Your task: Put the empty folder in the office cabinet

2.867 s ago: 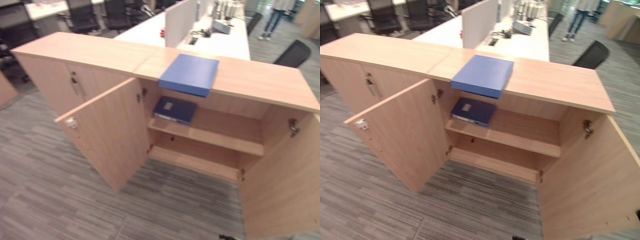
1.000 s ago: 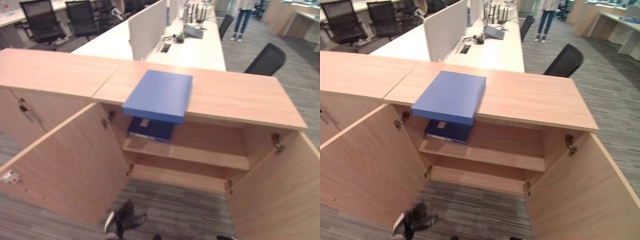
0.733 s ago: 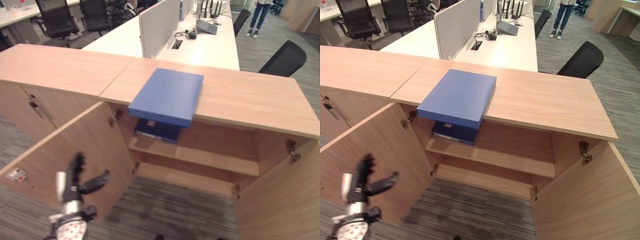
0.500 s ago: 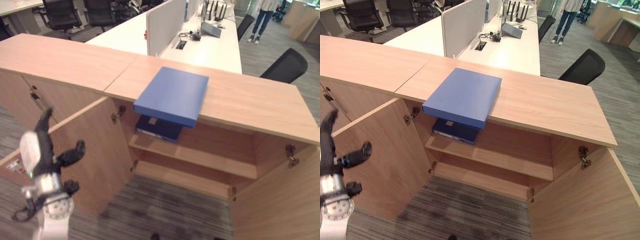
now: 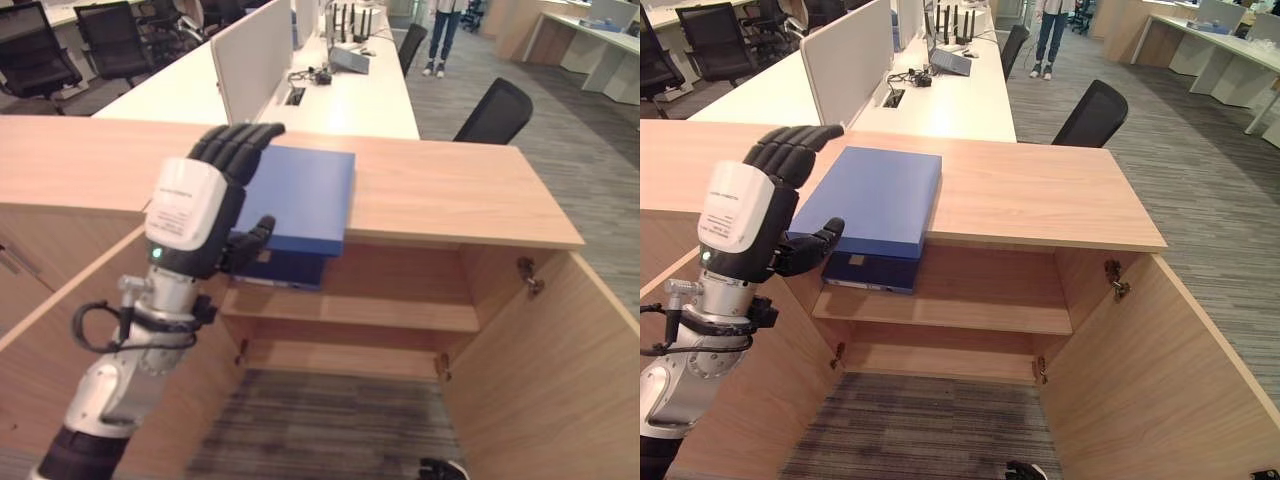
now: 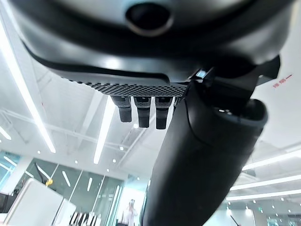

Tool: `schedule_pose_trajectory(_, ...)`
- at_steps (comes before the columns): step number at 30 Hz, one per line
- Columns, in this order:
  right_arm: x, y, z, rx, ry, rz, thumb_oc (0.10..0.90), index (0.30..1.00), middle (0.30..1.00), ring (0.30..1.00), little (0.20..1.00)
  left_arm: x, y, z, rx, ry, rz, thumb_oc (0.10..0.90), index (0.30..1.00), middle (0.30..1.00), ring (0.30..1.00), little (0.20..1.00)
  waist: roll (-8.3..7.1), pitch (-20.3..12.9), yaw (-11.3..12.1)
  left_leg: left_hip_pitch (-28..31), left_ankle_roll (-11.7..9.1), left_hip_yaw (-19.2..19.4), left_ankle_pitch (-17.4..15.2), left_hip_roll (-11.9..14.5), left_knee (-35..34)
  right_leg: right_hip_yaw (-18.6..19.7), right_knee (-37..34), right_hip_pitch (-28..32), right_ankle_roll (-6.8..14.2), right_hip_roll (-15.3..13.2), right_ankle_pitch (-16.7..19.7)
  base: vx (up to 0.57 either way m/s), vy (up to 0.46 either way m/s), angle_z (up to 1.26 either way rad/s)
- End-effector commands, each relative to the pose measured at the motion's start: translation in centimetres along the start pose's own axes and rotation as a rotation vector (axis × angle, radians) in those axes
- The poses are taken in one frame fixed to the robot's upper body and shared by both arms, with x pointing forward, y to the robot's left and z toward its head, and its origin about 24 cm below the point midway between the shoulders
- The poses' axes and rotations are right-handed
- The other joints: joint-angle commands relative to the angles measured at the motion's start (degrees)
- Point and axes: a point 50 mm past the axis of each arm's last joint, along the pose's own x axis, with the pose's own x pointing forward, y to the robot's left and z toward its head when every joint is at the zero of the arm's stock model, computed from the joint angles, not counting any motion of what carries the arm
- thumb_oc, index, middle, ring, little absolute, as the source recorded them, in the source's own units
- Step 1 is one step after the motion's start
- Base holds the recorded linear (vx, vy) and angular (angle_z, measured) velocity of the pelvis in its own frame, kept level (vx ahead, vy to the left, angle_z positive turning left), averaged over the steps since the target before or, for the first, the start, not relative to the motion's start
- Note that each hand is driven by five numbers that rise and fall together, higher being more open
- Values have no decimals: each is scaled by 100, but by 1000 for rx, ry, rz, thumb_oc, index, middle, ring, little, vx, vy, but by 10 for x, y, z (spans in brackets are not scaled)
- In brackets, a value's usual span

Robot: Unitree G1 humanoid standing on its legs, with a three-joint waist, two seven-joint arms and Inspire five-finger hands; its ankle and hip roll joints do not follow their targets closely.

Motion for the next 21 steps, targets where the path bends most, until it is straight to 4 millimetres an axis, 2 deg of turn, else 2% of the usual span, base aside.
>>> schedule_pose_trajectory(1, -1, 0, -10, -76, 42, 7, 800, 900, 900, 900, 900, 24, 22, 0, 32, -52, 99, 800, 900, 900, 900, 900, -321, -342, 49, 205, -75, -112, -740, -17, -48, 35, 38, 62, 526, -265, -52, 0, 0, 0)
schedule_pose_trajectory(10, -1, -3, -12, -76, 54, 13, 800, 900, 900, 900, 900, 27, 9, -7, 8, -13, 9, 800, 900, 900, 900, 900, -288, -369, -11, 264, -61, -84, -758, -23, -48, 61, 38, 74, 529, -260, -46, 1, 4, -7)
schedule_pose_trajectory(15, -1, -5, -14, -76, 66, 14, 800, 900, 900, 900, 900, 21, 1, -14, -47, 53, -50, 800, 900, 900, 900, 900, -285, -373, -22, 291, -47, -63, -764, -25, -48, 74, 38, 87, 529, -264, -43, 0, 0, 0)
schedule_pose_trajectory(21, -2, -5, -16, -86, 75, 21, 800, 900, 900, 900, 900, 18, -3, -21, -27, 88, -75, 800, 900, 900, 900, 900, -279, -366, -32, 310, -45, -45, -768, -18, -48, 92, 38, 100, 528, -262, -44, 0, 0, 0)
